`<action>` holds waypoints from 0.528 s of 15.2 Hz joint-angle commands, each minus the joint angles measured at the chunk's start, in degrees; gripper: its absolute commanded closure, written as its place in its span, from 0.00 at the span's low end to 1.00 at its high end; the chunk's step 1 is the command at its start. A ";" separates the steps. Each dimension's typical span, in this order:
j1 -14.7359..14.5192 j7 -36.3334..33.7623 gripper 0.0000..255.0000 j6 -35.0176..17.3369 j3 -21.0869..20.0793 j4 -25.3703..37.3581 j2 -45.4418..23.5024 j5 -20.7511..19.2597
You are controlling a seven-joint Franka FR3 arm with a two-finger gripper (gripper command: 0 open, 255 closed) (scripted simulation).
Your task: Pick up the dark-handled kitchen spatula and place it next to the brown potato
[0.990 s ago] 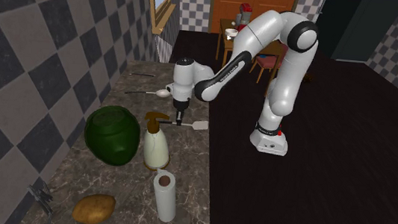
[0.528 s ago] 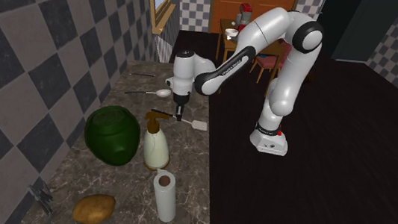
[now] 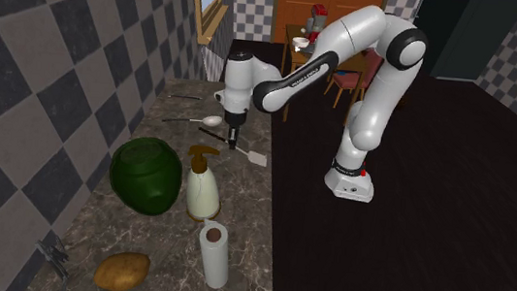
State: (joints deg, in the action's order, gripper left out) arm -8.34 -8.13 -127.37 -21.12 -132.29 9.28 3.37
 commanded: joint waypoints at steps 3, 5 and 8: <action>-0.02 0.48 1.00 3.19 0.31 1.71 1.51 0.49; -0.03 0.64 1.00 4.78 0.45 2.72 2.12 0.66; -0.02 0.83 1.00 7.15 0.65 4.31 2.93 0.86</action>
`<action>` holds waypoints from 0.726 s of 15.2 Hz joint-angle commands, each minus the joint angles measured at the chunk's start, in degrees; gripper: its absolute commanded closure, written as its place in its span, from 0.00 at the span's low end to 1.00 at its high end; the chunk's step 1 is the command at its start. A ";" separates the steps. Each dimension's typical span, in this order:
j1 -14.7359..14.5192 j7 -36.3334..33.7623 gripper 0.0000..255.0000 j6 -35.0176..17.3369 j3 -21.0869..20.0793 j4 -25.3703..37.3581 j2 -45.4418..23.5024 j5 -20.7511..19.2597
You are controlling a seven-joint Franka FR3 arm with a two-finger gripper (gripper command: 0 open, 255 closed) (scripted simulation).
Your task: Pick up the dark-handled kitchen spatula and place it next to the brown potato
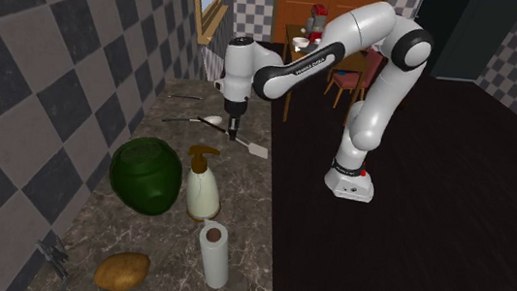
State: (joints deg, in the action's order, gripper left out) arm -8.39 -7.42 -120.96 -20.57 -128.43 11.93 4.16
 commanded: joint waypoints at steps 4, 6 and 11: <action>0.04 0.29 1.00 3.15 0.30 2.17 0.99 0.22; -0.95 -2.86 1.00 3.25 -1.63 3.74 -0.45 -0.15; -3.39 -11.04 1.00 3.76 -6.30 8.78 -5.17 -2.11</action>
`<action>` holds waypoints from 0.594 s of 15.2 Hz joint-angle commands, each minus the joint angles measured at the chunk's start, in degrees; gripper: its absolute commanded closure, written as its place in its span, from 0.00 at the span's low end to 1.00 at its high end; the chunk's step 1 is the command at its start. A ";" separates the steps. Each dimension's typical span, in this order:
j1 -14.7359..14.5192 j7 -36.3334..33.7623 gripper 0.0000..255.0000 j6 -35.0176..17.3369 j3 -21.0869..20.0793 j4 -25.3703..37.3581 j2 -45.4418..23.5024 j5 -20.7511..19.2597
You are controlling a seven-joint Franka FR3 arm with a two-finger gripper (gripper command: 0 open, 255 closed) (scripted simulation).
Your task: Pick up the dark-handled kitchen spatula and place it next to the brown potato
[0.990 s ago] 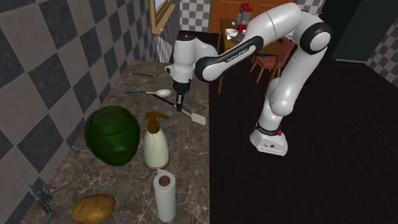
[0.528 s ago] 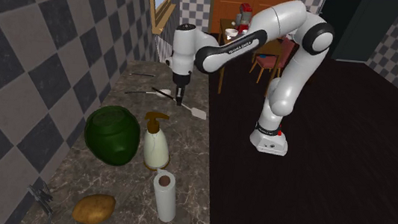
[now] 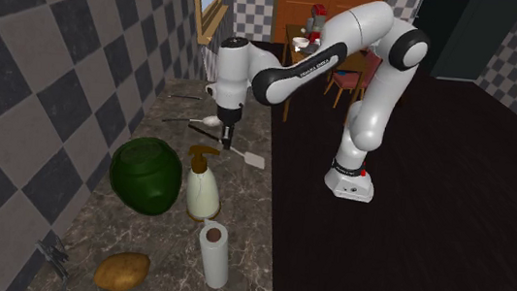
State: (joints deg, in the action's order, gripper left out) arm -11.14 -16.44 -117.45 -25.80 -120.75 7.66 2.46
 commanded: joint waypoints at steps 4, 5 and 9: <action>-2.83 -8.92 1.00 1.11 -4.49 6.33 -5.90 -3.24; -3.47 -10.68 1.00 1.41 -5.26 7.82 -7.32 -4.12; -6.63 -17.73 1.00 3.11 -7.83 14.55 -13.67 -8.29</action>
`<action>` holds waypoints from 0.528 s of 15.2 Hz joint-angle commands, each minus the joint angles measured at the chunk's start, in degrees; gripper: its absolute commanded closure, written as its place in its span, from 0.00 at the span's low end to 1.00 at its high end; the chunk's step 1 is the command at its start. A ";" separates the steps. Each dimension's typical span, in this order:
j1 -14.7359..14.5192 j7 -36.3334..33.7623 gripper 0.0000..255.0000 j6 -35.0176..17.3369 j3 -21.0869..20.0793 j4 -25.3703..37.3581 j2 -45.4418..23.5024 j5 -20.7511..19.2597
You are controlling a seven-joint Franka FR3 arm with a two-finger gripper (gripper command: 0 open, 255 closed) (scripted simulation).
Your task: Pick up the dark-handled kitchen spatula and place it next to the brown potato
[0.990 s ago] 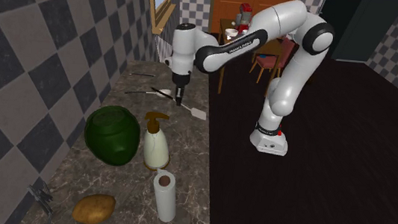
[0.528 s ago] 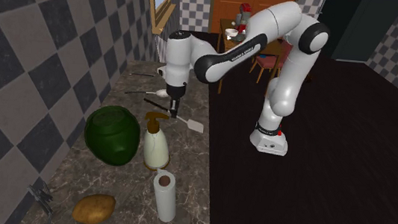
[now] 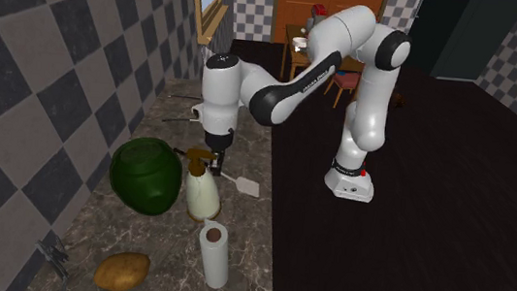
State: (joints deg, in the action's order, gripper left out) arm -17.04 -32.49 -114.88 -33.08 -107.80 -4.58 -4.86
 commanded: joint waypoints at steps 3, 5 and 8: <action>-3.92 -6.76 1.00 2.42 -1.78 7.57 -6.79 -4.54; -6.51 -9.89 1.00 3.99 -2.20 12.04 -10.60 -6.97; -11.02 -14.04 1.00 6.87 -2.32 19.65 -16.63 -10.54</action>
State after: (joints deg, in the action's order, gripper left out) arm -26.38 -44.99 -109.22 -35.41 -91.29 -18.79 -13.95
